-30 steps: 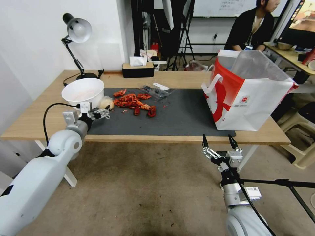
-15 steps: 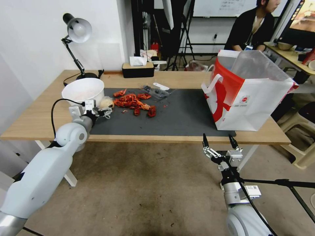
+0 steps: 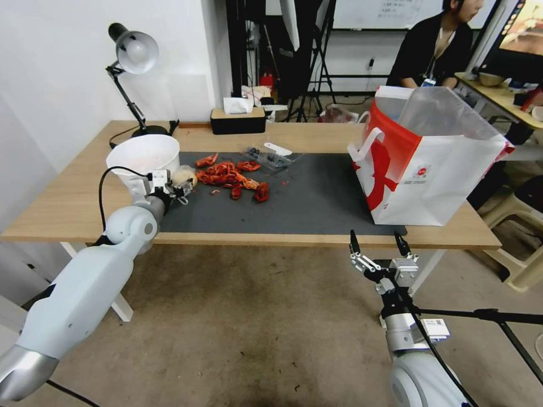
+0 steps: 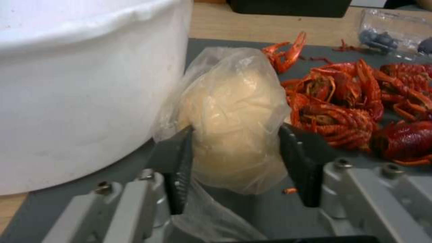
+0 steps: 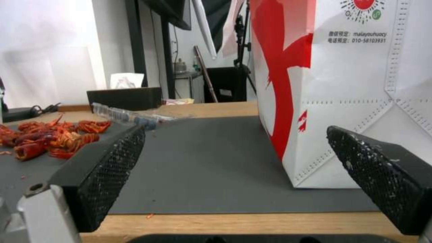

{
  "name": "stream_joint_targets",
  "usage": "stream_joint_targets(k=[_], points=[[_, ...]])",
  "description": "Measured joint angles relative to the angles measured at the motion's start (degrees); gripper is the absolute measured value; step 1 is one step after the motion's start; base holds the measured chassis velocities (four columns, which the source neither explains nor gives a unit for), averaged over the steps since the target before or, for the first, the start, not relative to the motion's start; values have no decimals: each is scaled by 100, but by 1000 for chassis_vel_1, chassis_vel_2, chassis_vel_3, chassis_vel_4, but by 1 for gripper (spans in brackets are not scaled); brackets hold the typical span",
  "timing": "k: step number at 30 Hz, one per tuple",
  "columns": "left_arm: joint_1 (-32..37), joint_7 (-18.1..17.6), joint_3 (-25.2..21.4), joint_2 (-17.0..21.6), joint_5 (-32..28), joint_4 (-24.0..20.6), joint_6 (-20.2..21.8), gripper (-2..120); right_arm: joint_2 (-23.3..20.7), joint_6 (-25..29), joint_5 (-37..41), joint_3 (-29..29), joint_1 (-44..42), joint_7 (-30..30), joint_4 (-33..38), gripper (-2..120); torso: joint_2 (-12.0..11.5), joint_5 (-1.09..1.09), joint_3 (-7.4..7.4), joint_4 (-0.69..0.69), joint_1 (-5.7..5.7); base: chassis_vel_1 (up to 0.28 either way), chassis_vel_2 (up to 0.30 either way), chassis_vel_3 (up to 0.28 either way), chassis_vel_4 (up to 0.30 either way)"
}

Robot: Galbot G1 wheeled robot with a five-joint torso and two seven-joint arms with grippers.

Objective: Pick up the trash from the table and place it into the takeout bag.

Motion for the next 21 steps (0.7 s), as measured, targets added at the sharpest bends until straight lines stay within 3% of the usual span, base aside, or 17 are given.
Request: stream_joint_targets(k=[3,7,8,10,12,21], points=[[-58,79,69,-19,19,97,27,31,-5,0,0,9,1,3,-6,100,1,0,0,0,-2,0,0,0,0],[-67,219,87,-11,92,155,14,22,-3,0,0,10,-3,4,-6,100,2,0,0,0,-1,0,0,0,0],[-65,289,92,0,125,177,-16,13,4,0,-1,10,-9,4,-6,100,1,0,0,0,-1,0,0,0,0],[-62,315,93,5,134,185,-32,12,6,1,-2,9,-10,4,-7,100,2,0,0,0,-1,0,0,0,0],[-31,460,88,32,193,209,-100,1,15,4,-11,6,-17,4,-12,100,2,0,0,0,-1,0,0,0,0],[178,781,-105,170,379,92,-321,0,14,5,-23,3,-30,4,-9,100,1,-1,0,0,-1,0,0,0,0]])
